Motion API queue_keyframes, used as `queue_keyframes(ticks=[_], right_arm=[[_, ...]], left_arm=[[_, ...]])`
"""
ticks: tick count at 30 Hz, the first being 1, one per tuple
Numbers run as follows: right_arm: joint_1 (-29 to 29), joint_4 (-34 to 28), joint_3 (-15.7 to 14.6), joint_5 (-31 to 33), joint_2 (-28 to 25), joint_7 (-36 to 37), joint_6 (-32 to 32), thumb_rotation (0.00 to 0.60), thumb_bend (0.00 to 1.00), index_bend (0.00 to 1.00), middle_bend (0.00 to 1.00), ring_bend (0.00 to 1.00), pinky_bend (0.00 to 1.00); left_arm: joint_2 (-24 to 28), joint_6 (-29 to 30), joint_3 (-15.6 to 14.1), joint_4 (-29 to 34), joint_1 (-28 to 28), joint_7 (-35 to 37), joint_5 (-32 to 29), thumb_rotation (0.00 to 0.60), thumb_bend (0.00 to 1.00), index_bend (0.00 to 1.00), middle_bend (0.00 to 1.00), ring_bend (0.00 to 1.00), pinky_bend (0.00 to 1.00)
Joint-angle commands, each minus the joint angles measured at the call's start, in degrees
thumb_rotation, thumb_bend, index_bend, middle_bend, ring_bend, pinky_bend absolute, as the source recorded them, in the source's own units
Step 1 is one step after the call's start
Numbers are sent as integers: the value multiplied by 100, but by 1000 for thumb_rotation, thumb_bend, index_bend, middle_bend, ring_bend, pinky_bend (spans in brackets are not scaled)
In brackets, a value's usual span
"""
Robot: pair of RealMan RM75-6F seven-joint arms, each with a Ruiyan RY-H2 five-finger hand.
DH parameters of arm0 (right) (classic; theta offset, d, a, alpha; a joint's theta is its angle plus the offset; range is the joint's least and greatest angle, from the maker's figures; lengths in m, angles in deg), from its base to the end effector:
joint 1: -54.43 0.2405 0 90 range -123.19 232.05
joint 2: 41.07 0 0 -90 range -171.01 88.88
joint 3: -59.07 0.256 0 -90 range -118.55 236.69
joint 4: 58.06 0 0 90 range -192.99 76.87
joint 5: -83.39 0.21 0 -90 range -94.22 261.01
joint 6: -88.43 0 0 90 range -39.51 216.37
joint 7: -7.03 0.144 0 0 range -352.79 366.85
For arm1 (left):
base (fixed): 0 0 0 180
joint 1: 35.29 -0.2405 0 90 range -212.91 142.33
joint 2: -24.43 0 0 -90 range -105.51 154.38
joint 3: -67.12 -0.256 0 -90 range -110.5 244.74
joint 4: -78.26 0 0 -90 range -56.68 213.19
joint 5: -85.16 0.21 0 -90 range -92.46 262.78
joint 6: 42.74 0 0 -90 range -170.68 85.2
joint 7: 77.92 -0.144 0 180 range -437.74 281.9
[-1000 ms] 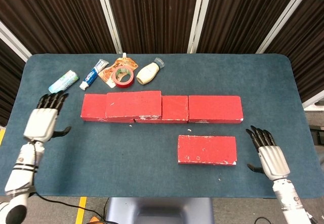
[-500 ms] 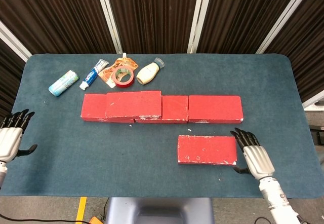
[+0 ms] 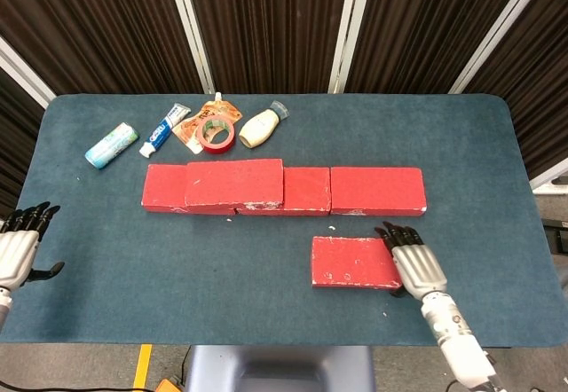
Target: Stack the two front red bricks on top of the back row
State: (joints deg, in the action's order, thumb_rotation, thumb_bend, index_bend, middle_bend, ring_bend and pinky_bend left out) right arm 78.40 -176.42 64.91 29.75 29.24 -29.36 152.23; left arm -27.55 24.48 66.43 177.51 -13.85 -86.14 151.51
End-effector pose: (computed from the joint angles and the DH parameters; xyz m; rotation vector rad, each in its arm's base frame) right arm -0.1945 -0.2306 0.0561 1.7169 -1.2005 0.6497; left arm -0.3078 0.2480 0.1897 -1.4963 -0.9559 -0.5699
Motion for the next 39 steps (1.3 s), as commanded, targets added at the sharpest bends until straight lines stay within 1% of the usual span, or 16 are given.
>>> queue_keyframes(ticks=[1,4,8,13,17,26,39], right_arm=[[424,-148,78,612,208,-414,-123,600,0,55,77,0,0],[559,-180,55,785,296,-509,-60,600,0,56,76,0,0],[673,-101,-68,919,433,-609,36,600,0,54,76,0,0],[724,82,-174,973,566,-572,136,600,0,53,76,0,0],[768,207,-249,981,585,-529,160,600,0,53,76,0,0],[928,526,-279,1191,621,-354,-11,600,0,52,76,0,0],[1147,892,-330,1436,813,-221,-176,600,0,52,76,0,0]], left_arm=[[31,-83,13,58,-17,-107,-97,600,229,0,0,0,0],[-4,-31,55,27,-70,-114,-104,600,230,0,0,0,0],[-108,18,83,-11,-137,-120,-49,600,230,0,0,0,0],[-236,111,130,14,-224,-107,-15,600,229,0,0,0,0],[-338,56,172,20,-239,-132,-83,600,229,0,0,0,0],[-565,-51,215,-161,-237,-253,-101,600,229,0,0,0,0],[-607,-105,277,-281,-273,-275,-78,600,228,0,0,0,0]])
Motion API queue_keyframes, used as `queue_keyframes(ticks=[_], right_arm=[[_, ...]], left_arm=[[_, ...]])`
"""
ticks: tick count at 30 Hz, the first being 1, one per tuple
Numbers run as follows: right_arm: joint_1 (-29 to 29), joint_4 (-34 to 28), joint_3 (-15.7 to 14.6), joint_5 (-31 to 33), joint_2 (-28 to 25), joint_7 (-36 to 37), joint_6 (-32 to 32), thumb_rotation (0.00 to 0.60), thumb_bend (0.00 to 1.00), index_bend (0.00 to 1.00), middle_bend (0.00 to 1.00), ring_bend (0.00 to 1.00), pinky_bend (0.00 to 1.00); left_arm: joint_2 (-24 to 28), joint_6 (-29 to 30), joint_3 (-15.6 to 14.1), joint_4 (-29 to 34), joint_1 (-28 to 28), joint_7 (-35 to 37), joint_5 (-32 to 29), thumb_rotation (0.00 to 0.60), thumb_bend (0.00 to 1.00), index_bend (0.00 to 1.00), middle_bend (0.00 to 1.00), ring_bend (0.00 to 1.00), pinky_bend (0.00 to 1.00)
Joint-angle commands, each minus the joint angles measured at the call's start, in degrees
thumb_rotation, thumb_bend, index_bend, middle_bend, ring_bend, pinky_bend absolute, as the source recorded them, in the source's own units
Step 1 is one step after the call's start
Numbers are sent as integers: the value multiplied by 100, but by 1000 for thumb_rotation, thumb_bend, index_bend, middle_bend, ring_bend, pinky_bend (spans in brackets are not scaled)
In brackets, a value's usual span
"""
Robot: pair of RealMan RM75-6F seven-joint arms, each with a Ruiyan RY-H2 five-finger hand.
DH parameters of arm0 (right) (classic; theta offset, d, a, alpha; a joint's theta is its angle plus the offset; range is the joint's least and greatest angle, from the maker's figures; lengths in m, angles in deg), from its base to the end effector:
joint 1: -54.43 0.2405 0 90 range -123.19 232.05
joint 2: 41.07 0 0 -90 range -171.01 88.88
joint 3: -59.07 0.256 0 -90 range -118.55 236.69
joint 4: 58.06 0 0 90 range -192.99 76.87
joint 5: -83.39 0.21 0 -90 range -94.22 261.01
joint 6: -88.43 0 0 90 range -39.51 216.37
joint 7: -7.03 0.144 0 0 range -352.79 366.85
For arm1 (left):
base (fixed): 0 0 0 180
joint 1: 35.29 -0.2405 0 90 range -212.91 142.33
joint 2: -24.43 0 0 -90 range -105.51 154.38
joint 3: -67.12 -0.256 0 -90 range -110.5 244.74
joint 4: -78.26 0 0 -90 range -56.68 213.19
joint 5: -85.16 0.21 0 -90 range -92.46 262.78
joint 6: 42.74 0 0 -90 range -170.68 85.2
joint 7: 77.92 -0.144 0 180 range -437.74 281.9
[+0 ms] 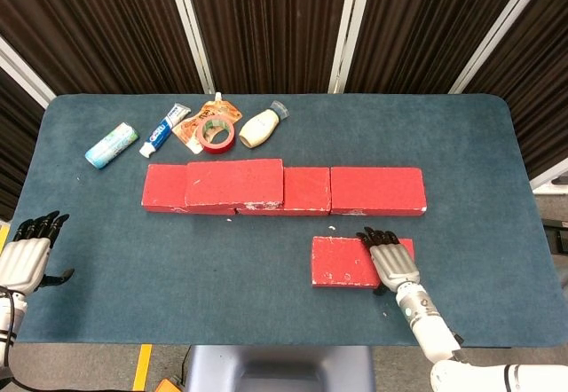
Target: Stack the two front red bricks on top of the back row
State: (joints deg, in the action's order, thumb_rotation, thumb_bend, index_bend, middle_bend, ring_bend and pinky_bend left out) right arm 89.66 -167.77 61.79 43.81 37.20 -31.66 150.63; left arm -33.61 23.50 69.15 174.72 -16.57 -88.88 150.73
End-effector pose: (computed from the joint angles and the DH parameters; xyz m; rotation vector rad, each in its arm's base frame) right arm -0.1972 -0.2556 0.0085 1.7792 -1.2451 0.5039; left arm -0.3178 0.2445 0.1613 -1.4759 -0.9978 -0.5663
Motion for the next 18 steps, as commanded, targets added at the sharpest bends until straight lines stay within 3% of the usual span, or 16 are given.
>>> queue_keyframes(ticks=[1,9,18], right_arm=[[32,40,-28,50,26,8,-20,600,0,52,76,0,0],[106,112,-116,96,101,-7,15,600,0,51,96,11,0],[130,197,-138,84,231,38,116,600,0,64,223,188,0]], left_arm=[[-4,-10,4,-6,-5,-4,4,600,227,0,0,0,0],[-19,-51,33,-62,-40,37,-22,600,228,0,0,0,0],[-41,-54,42,-148,-101,118,-4,600,230,0,0,0,0]])
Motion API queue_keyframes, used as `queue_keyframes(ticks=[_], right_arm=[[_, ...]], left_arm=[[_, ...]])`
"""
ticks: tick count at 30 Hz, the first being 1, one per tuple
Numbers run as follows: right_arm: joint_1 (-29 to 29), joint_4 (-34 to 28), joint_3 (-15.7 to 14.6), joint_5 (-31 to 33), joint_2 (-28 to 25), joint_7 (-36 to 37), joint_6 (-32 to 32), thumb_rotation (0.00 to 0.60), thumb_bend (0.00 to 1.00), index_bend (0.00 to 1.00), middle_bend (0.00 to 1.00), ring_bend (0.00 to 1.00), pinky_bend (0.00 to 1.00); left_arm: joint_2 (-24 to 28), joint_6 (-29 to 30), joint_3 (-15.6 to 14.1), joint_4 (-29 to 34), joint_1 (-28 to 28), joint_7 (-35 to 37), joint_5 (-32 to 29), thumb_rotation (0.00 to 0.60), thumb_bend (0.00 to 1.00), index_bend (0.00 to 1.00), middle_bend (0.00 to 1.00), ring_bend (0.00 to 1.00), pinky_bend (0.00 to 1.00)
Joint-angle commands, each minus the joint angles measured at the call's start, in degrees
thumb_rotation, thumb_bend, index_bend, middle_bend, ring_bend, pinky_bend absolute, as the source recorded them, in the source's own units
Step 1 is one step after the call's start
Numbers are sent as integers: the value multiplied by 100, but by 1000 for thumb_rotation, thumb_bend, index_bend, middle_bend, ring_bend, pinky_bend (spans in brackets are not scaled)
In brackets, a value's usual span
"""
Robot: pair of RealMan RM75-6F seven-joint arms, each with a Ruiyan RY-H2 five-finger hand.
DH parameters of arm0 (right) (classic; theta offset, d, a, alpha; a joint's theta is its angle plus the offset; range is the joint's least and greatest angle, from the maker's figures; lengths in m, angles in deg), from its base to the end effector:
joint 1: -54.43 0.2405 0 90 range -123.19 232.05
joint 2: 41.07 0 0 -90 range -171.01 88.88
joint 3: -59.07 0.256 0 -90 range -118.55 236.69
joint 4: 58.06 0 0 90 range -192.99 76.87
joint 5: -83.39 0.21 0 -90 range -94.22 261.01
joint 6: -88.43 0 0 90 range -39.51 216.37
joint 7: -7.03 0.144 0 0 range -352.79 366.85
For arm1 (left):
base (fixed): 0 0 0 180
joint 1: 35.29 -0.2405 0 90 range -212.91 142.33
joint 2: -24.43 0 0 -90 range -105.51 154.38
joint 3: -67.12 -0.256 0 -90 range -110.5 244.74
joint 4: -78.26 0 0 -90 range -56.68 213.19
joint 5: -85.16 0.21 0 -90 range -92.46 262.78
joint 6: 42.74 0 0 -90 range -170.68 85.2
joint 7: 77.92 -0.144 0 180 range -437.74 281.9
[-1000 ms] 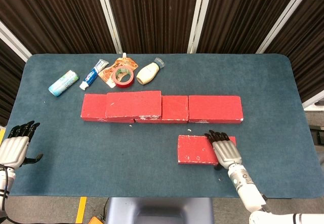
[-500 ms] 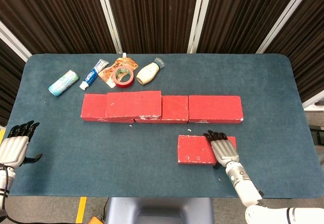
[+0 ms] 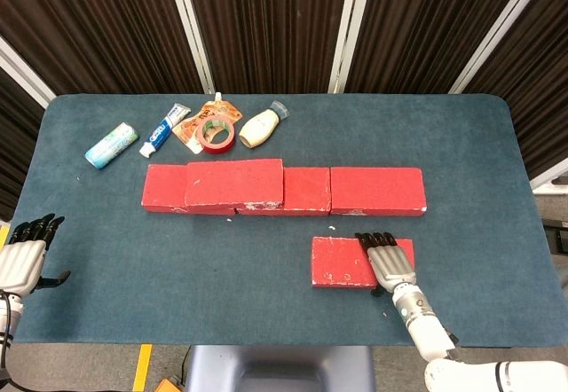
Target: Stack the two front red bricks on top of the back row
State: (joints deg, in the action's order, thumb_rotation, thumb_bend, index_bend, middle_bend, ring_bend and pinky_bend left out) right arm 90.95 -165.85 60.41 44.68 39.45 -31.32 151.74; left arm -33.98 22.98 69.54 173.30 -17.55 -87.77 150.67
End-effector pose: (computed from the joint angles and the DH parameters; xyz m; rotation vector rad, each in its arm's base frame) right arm -0.1987 -0.2557 -0.0017 1.7813 -1.2435 0.4899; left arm -0.3262 0.2417 0.1626 -1.4555 -1.0132 -0.5573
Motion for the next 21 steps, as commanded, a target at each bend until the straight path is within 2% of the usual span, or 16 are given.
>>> queue_keyframes(ticks=[1,6,12,21], right_arm=[[2,8,0,-6,9,6,9,600,0,68,236,203,0],[-23,56,36,-171,91,98,134,600,48,98,306,295,0],[-60,97,99,-341,115,285,166,600,60,111,316,306,0],[311,-181,573,-276,-332,211,-13,600,59,122,332,306,0]], left_arm=[[-4,-1,5,-9,-6,11,2,600,230,0,0,0,0],[3,12,15,-27,-35,4,-11,600,227,0,0,0,0],[-2,44,52,-2,-66,-8,-53,600,229,0,0,0,0],[106,-37,110,156,-68,-78,-261,600,229,0,0,0,0]])
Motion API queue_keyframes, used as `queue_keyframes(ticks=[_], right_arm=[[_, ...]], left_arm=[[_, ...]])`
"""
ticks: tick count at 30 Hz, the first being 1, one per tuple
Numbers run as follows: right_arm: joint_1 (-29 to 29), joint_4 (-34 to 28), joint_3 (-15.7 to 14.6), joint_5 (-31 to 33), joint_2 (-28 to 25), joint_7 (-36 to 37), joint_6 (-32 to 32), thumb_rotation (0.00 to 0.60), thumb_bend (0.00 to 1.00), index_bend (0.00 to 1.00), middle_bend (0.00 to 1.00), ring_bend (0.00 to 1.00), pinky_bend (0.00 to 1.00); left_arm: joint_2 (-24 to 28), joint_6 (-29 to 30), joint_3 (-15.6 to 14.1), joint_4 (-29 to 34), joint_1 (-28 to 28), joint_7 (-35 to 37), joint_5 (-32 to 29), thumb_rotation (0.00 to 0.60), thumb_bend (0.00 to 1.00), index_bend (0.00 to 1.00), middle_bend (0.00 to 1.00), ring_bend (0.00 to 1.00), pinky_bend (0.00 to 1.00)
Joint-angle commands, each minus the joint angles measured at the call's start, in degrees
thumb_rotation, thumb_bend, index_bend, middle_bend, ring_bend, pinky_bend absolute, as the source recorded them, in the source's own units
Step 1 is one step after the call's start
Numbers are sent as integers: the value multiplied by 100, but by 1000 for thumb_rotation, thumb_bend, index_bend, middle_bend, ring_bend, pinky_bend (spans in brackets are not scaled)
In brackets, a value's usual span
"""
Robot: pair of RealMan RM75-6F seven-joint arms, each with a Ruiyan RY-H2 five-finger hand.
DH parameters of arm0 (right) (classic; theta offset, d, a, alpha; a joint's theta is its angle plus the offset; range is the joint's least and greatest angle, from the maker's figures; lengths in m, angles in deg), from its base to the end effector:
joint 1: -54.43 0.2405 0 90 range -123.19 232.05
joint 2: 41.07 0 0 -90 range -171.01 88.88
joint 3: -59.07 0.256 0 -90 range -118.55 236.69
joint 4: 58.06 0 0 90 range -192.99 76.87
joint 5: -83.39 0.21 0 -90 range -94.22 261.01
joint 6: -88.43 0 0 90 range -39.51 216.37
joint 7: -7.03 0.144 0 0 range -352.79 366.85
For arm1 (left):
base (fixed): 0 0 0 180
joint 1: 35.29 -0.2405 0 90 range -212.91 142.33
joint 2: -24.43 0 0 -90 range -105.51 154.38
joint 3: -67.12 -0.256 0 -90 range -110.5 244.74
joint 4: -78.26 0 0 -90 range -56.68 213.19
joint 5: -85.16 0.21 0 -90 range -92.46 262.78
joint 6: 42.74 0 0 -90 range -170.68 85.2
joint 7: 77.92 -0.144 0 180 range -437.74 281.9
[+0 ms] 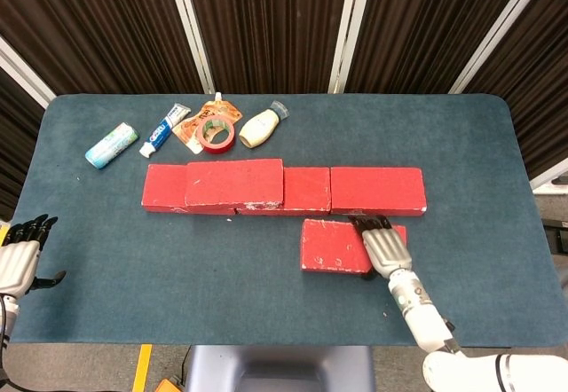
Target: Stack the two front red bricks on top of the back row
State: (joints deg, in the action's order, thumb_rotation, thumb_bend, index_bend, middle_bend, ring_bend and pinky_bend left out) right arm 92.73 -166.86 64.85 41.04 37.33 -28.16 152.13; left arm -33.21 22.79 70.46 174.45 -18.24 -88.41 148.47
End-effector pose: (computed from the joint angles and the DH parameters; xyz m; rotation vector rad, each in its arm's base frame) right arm -0.1708 -0.2824 0.0184 1.7524 -1.1862 0.6600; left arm -0.3283 0.2397 0.1676 -1.4152 -1.0348 -0.5453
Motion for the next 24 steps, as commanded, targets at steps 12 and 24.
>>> queue_keyframes(ticks=[12,24], right_arm=[[1310,443,1021,1665,-569,-779,-441,600,60,129,337,306,0],[1853,1601,894,2428,-523,-645,-1429,600,60,134,337,304,0]], left_arm=[[105,-119,121,258,101,-148,-255,600,229,0,0,0,0],[-1,-219,163,272,230,-334,-429,600,229,0,0,0,0]])
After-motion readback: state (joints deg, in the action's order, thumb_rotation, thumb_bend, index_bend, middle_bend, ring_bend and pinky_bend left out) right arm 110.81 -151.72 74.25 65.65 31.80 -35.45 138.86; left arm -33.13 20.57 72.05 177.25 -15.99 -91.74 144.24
